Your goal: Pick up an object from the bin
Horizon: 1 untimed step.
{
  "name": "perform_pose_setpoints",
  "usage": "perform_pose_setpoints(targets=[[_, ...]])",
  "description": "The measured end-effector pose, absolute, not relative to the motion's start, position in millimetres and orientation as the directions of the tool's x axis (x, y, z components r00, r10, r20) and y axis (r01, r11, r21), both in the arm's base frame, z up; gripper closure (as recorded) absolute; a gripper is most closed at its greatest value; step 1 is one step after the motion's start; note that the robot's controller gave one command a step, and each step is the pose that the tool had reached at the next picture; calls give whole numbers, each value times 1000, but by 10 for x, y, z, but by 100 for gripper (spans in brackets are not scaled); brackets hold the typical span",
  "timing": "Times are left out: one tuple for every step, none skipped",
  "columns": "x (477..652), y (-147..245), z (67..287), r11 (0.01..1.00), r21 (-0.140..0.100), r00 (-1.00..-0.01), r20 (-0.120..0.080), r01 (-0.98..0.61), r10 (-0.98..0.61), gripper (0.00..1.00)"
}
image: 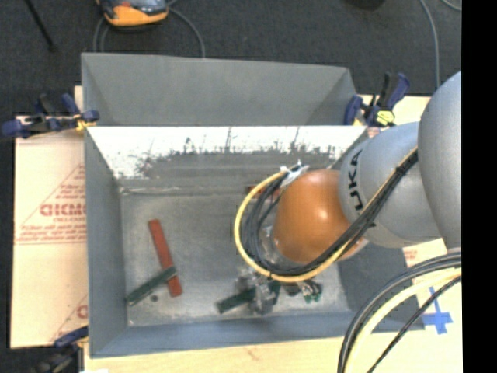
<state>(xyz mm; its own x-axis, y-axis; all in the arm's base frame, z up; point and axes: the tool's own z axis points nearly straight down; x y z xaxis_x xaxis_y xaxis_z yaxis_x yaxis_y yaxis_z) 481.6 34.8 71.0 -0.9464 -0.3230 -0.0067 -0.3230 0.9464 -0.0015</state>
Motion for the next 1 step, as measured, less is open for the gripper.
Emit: perform_pose_setpoints(targets=[[4816,348,710,947,-1,-946,-7,-323,-323,100]])
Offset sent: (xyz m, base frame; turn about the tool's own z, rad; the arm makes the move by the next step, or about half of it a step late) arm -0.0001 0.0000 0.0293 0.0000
